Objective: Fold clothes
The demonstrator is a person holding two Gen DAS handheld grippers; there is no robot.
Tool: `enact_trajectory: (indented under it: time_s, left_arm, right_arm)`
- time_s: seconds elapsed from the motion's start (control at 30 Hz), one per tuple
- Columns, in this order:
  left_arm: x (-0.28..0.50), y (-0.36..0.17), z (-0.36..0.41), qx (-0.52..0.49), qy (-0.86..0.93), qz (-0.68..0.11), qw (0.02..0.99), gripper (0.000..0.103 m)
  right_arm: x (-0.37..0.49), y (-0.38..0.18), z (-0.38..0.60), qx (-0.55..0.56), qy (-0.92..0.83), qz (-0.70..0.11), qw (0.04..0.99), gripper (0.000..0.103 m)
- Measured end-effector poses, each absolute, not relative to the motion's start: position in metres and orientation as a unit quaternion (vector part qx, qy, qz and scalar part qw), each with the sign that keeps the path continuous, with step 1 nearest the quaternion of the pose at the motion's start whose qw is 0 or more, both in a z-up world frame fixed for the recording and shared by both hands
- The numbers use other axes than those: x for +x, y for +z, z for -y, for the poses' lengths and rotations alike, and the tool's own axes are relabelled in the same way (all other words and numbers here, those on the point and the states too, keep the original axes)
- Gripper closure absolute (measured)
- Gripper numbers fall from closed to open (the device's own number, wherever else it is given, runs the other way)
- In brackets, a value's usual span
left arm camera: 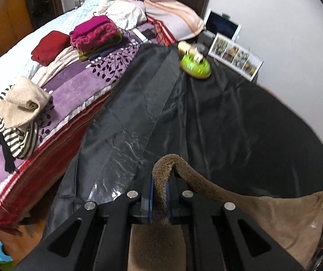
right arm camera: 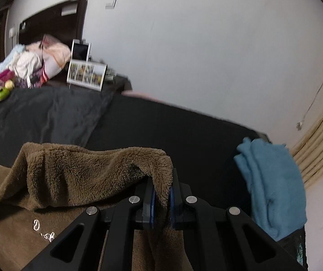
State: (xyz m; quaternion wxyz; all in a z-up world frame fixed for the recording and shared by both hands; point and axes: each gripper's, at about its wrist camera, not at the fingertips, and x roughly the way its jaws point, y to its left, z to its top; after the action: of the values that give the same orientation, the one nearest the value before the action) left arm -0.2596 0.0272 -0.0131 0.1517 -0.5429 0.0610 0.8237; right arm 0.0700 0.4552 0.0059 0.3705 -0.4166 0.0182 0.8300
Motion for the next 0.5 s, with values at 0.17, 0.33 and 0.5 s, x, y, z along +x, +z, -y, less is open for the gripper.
enact_trajectory:
  time_s: [0.17,0.33,0.5]
  left_arm:
    - [-0.264,-0.030,-0.041,-0.554,0.813,-0.106,0.140,0.087]
    - [-0.267,-0.030,-0.042,-0.553,0.813,-0.123,0.132,0.064]
    - [-0.255,-0.006,-0.021,-0.534,0.826,-0.118,0.135,0.046]
  right_arm:
    - [0.060,-0.020,-0.473,-0.464,0.812,-0.047,0.350,0.092]
    - [0.061,-0.029,-0.481,-0.481,0.810,-0.074,0.328,0.081]
    - [0.076,-0.008,-0.472,-0.456,0.827,-0.080,0.319,0.019]
